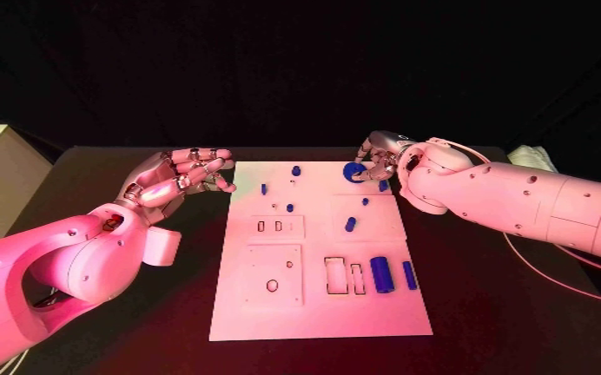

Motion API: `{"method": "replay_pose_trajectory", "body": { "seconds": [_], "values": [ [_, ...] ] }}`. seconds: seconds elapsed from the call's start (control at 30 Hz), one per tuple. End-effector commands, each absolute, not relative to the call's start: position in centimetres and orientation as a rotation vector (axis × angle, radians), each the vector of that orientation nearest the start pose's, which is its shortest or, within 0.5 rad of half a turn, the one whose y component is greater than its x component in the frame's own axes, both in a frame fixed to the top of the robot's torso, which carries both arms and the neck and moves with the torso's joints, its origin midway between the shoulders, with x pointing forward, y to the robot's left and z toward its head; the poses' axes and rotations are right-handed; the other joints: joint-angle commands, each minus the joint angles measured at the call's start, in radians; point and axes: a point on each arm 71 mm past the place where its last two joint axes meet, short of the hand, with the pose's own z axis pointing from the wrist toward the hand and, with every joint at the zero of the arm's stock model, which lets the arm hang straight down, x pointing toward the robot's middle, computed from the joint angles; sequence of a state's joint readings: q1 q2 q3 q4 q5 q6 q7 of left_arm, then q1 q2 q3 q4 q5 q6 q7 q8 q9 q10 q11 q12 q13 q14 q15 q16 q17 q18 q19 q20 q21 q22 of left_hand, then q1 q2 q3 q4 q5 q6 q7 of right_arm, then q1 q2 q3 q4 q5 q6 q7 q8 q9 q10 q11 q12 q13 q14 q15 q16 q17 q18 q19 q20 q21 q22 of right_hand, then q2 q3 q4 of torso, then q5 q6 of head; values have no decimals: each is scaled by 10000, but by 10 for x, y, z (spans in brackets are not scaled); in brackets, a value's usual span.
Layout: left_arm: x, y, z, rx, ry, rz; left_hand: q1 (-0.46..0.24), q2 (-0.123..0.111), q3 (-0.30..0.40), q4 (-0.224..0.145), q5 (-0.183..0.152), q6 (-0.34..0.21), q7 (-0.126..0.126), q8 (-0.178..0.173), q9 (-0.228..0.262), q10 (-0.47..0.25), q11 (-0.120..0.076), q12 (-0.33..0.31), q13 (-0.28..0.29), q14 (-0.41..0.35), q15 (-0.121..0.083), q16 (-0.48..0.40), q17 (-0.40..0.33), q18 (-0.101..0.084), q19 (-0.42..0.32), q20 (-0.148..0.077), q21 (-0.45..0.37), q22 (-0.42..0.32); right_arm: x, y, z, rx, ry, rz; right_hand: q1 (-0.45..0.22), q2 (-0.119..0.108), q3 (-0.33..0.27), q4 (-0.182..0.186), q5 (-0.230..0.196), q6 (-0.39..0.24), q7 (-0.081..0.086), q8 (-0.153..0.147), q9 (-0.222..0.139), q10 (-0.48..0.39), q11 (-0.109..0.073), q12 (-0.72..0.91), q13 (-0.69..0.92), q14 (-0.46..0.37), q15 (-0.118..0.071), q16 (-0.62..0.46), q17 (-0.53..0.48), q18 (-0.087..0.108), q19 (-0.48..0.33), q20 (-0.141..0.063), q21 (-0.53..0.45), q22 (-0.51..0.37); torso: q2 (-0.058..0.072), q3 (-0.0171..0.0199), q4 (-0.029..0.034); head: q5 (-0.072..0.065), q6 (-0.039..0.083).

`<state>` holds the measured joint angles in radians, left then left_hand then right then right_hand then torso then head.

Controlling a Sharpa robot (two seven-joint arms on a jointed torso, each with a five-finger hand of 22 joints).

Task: Assemble the parts on the task board

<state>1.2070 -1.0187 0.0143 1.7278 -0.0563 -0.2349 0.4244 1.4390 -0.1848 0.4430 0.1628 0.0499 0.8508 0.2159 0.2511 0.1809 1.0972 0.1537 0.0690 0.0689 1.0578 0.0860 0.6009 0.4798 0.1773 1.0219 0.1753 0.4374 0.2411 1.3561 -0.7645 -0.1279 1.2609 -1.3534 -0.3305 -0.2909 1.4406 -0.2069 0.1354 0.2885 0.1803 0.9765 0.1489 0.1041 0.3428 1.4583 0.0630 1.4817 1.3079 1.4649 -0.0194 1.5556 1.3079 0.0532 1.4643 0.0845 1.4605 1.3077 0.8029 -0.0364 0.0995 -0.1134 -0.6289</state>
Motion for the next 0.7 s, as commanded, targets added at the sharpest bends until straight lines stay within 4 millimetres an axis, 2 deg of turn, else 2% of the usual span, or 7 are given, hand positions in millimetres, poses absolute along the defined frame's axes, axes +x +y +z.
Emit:
{"method": "replay_pose_trajectory", "body": {
  "seconds": [0.03, 0.13, 0.23, 0.33, 0.47, 0.7],
  "values": [
    [454, 228, -132, -9745, 13697, -17050, -3, 70, 35, -9, -2, -20, 47, -46, -7, -77, 4, -25, 7, -74, -25, 49, 17, -13, -55, -16, 63, 8, 552, -259, -155, 963, 16880, 2960, -128, -27, -34, -9, 62, 74, -23, 61, 16, 456, 4, 66, 1810, 991, 88, 55, 2318, -208, 526, 64, 50, 1369, 7, 9, 1, 8, -3],
    [454, 228, -133, -9748, 13713, -17054, -3, 70, 35, -9, -2, -20, 47, -46, -7, -77, 4, -25, 7, -74, -25, 49, 17, -13, -55, -16, 63, 8, 552, -260, -156, 1013, 16904, 2969, -131, 5, 43, -24, 437, 107, -32, 85, 23, 458, -7, 81, 1838, 992, 80, 58, 2326, -208, 521, 60, 56, 1382, 7, 7, 8, -4, -11],
    [454, 228, -133, -9758, 13728, -17043, -3, 70, 35, -9, -2, -20, 47, -46, -7, -77, 4, -25, 7, -74, -25, 49, 17, -13, -55, -16, 63, 8, 553, -261, -156, 1074, 16918, 2973, -105, 100, 297, -23, 1153, 152, -41, 106, 21, 468, -21, 96, 1872, 991, 68, 58, 2328, -211, 521, 52, 72, 1410, 4, 4, 6, -4, -11],
    [454, 229, -133, -9766, 13737, -17029, -3, 70, 35, -9, -2, -20, 47, -46, -7, -77, 4, -25, 7, -74, -25, 49, 17, -13, -55, -16, 63, 8, 553, -262, -156, 1104, 16922, 2987, -44, 140, 662, -52, 1647, 189, -47, 109, 3, 477, -31, 104, 1897, 993, 60, 61, 2337, -212, 519, 41, 79, 1428, 4, 5, 3, -6, -7],
    [454, 229, -133, -9771, 13758, -17034, -3, 70, 35, -9, -2, -20, 47, -46, -7, -77, 4, -25, 7, -74, -25, 49, 17, -13, -55, -16, 63, 8, 552, -259, -153, 1019, 16612, 3180, 141, 128, 1404, -142, 1565, 425, -112, 199, 0, 539, -92, 165, 1971, 999, 10, 69, 2365, -218, 528, 4, 103, 1468, 7, 5, -1, -13, 4],
    [454, 228, -133, -9777, 13783, -17037, -3, 70, 35, -9, -2, -20, 47, -46, -7, -77, 4, -25, 7, -74, -25, 49, 17, -13, -55, -16, 63, 8, 545, -243, -143, 223, 15344, 3576, 72, 38, 1898, -197, 1495, 707, -210, 351, 40, 653, -177, 286, 2090, 1006, -60, 77, 2394, -241, 570, -54, 181, 1568, 3, 7, 7, -10, 32]
  ]
}}
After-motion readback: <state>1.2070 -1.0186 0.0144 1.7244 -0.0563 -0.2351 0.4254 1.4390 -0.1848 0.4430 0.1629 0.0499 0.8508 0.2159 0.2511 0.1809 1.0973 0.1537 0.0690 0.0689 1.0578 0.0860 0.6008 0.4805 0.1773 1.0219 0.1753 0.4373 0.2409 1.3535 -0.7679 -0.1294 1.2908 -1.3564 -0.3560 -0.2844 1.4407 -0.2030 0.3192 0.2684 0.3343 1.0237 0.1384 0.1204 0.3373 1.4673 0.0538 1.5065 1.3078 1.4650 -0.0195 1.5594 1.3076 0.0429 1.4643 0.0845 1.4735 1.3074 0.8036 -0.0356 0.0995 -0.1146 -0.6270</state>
